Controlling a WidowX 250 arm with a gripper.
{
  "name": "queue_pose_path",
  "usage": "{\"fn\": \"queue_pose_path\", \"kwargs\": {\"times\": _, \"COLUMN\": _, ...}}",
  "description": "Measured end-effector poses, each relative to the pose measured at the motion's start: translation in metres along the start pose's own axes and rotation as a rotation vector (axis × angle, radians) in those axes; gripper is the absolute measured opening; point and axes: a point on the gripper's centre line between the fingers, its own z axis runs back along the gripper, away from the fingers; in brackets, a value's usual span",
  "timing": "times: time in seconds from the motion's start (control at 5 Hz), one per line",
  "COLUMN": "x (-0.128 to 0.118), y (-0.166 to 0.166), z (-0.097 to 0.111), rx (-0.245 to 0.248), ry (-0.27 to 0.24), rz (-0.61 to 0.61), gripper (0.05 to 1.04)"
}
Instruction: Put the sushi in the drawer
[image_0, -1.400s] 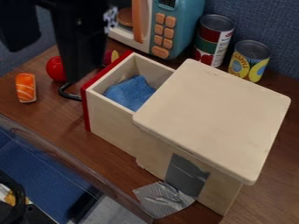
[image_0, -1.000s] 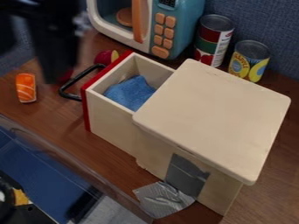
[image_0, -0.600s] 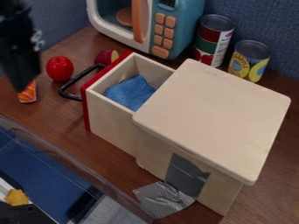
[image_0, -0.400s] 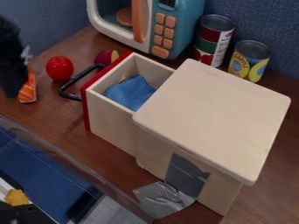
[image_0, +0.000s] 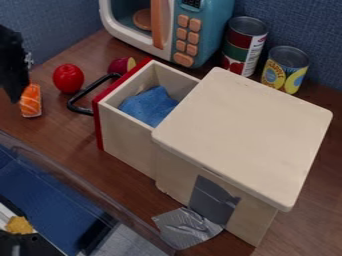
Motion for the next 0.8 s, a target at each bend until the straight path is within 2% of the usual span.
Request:
{"fn": "queue_pose_path", "kwargs": {"times": 0.4, "x": 0.033, "y": 0.033, "z": -0.037, "rx": 0.032, "ry": -0.033, "rz": 0.089, "gripper": 0.999}}
{"fn": "queue_pose_path", "kwargs": {"times": 0.8, "x": 0.054, "y": 0.054, "z": -0.073, "rx": 0.073, "ry": -0.029, "rz": 0.128, "gripper": 0.999}}
